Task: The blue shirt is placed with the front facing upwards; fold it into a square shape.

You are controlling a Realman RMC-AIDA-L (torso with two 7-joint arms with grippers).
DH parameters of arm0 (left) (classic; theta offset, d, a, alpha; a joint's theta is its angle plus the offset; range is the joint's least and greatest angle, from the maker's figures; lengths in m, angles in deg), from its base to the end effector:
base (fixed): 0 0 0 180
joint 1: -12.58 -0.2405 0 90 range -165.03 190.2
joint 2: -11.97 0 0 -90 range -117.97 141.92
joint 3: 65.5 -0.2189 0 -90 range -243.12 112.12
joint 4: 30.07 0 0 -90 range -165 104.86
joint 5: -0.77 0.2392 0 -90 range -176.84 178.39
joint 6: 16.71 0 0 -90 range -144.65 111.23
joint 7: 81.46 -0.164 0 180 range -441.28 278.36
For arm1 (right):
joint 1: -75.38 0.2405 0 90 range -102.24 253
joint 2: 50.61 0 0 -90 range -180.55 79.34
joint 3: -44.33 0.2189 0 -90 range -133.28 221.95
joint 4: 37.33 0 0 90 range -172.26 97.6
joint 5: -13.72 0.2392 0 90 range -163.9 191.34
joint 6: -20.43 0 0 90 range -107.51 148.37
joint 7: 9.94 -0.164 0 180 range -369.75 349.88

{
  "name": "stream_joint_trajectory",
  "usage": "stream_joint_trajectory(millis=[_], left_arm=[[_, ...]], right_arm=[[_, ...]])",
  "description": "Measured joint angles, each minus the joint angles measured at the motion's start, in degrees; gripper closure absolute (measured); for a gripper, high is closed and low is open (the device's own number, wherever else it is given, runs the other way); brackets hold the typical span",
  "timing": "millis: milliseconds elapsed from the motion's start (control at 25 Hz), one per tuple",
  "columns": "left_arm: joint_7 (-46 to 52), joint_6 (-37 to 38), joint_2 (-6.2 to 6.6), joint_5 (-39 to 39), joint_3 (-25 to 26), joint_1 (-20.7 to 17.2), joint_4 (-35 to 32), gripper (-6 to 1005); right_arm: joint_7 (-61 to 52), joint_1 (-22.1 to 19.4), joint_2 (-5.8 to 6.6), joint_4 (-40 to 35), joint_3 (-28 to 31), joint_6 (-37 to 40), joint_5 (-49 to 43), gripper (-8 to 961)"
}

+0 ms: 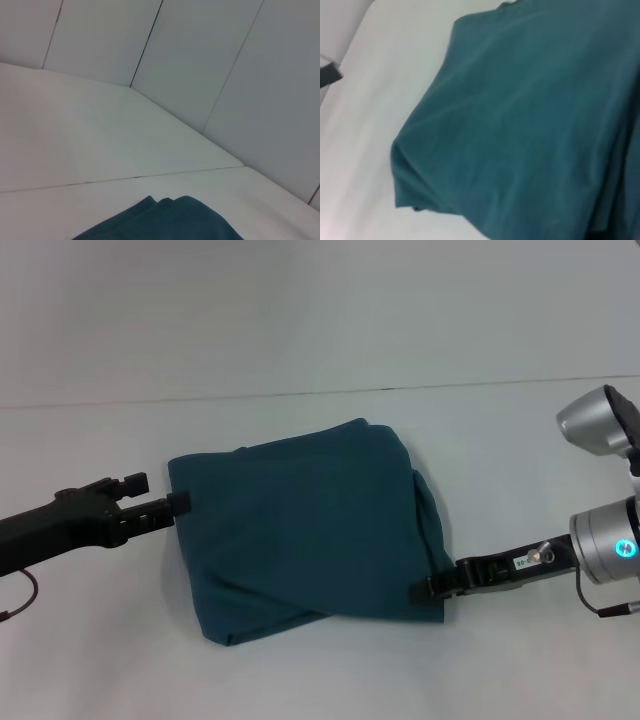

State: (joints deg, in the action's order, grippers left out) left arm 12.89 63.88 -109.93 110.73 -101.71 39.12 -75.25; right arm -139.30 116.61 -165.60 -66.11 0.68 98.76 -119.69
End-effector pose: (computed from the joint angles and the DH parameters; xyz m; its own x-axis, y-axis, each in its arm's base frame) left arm -0.2587 0.3653 0.0314 0.5933 0.4734 0.6511 0.7304 -0.6567 -0.1880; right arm 0.2592 0.3710 -0.0257 0.3427 -0.9184 -0.1977 -0.9385 -0.3443 -0.0276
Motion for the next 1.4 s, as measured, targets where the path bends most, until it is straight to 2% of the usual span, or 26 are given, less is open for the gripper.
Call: stream_joint_trajectory(millis=[160,360,600,1400], left_arm=[[-0.13,0.0,0.0,0.0,0.0,0.0,0.0,122],[-0.28,0.0,0.0,-0.01,0.0,-0.07,0.0,122],[-0.68,0.0,0.0,-0.01,0.0,-0.21,0.0,123],[-1.25,-0.33,-0.18,0.29,0.09,-0.86,0.09,123]], right_arm=[[-0.16,-0.59,-0.09,0.04,1.58,-0.92,-0.01,449],[-0.18,-0.7,-0.09,0.62,1.97,-0.82,-0.01,705],[-0.19,-0.71,-0.07,0.66,2.03,-0.63,0.0,933],[0.81,-0.79,-0.39,-4.45,2.65,-2.3,2.2,938]])
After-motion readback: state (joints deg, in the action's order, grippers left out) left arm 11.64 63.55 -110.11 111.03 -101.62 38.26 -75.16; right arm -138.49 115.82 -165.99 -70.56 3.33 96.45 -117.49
